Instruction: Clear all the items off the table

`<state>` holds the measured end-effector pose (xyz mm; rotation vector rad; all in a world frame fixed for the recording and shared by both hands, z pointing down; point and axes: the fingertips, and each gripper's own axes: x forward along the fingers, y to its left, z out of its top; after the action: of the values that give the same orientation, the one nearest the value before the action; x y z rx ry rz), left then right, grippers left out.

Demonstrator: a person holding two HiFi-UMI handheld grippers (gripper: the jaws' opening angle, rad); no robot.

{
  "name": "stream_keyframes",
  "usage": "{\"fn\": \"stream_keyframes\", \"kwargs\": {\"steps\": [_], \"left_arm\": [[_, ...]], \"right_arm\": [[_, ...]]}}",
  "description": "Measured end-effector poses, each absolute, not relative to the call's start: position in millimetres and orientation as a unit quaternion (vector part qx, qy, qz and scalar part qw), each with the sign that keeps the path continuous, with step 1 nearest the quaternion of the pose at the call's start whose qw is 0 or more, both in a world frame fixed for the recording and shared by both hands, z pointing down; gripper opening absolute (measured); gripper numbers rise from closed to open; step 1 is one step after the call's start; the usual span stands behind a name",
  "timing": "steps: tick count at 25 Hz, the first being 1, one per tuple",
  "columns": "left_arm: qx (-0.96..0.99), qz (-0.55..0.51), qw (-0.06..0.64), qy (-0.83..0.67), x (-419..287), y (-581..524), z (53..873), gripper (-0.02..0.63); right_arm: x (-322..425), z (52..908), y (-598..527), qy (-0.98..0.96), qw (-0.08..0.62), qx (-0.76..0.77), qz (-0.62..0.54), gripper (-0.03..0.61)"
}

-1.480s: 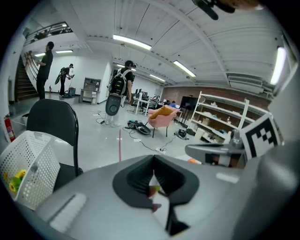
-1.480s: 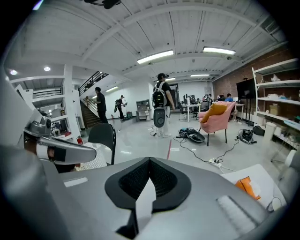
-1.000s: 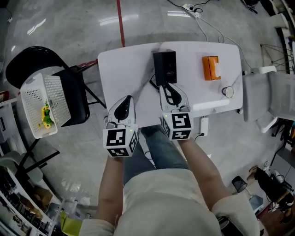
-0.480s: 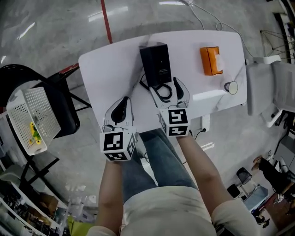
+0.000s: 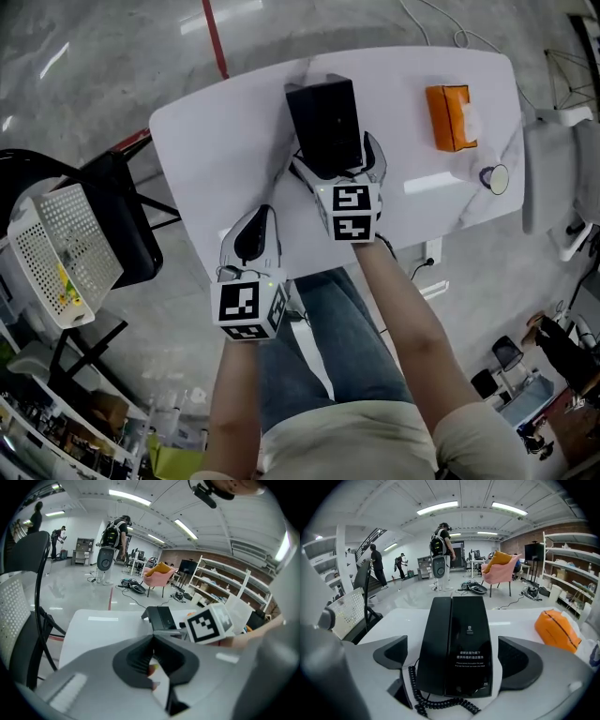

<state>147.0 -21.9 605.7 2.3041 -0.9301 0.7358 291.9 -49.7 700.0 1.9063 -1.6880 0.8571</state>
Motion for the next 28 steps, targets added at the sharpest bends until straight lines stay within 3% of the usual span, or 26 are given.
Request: {"fn": "stream_keyframes", "kwargs": {"steps": [28], "left_arm": [[0.849, 0.277, 0.292, -0.343, 145, -29, 631, 0.009]], "right_arm": [[300, 731, -70, -0.592, 0.264, 0.689, 0.324, 0.600]]}}
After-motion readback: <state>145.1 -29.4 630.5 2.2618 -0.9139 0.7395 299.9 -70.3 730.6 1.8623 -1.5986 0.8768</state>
